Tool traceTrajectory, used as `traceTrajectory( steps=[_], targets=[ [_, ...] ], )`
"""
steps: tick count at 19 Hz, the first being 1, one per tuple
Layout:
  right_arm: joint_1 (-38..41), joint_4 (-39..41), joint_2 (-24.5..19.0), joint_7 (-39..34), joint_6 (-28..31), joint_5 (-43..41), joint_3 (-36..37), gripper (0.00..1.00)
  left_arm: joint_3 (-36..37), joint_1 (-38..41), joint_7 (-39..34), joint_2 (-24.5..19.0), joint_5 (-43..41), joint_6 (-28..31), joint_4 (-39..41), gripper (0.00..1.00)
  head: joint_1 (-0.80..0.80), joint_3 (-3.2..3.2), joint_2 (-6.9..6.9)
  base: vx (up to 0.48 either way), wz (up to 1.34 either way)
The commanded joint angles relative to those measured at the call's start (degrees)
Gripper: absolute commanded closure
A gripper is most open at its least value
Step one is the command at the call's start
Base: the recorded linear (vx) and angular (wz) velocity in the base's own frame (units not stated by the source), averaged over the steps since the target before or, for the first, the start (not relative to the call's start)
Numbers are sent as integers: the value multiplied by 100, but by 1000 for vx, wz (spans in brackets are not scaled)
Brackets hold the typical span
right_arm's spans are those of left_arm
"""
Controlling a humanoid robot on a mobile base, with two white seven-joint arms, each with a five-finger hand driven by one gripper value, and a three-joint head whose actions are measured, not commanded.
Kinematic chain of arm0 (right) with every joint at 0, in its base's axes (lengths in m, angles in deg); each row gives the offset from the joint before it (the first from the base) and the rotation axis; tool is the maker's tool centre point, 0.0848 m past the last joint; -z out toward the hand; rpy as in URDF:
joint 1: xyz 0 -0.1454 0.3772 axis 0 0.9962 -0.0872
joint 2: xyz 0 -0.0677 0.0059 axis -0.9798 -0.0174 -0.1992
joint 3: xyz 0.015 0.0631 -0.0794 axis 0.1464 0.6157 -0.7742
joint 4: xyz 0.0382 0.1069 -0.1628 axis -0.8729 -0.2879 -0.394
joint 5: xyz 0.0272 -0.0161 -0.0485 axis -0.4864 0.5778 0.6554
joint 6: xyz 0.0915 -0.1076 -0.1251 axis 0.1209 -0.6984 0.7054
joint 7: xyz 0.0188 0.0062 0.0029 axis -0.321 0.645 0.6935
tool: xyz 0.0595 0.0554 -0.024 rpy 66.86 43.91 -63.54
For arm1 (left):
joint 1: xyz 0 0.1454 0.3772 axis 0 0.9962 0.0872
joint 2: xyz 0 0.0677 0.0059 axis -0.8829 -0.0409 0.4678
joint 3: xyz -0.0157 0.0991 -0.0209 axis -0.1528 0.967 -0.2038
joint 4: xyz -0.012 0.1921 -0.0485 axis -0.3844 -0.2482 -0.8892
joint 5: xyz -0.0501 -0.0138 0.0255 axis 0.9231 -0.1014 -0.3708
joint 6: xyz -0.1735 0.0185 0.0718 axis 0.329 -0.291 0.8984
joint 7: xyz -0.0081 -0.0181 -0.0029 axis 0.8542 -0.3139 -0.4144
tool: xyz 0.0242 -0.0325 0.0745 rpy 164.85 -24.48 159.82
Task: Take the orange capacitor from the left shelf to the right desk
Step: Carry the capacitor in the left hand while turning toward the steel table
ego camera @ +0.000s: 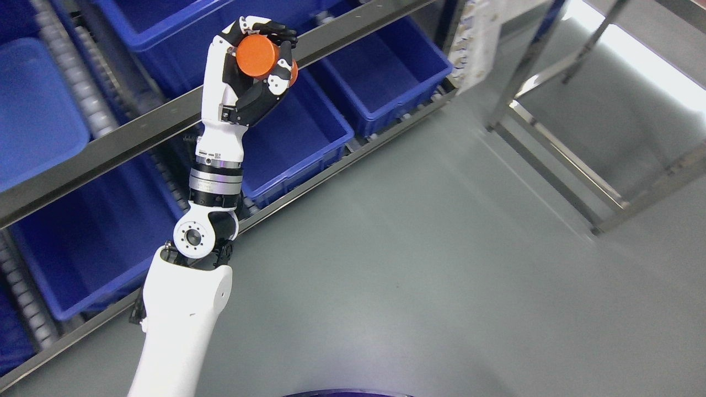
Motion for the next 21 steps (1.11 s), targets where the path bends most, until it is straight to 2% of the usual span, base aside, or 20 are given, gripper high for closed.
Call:
traceTrajectory(
  steps=[1,12,21],
  targets=[
    [-2,193,100,2,-3,0,62,0,82,-130,0,-100,3,12,12,97,0,0,0,109,-955],
    [-2,193,100,2,-3,0,62,0,566,-244,0,-100,20,-14,12,97,0,0,0,224,-775],
    [-11,193,100,2,-3,0,62,0,1216,-314,-9,-100,64,-14,-6,97,0,0,1,427,-387]
  ],
)
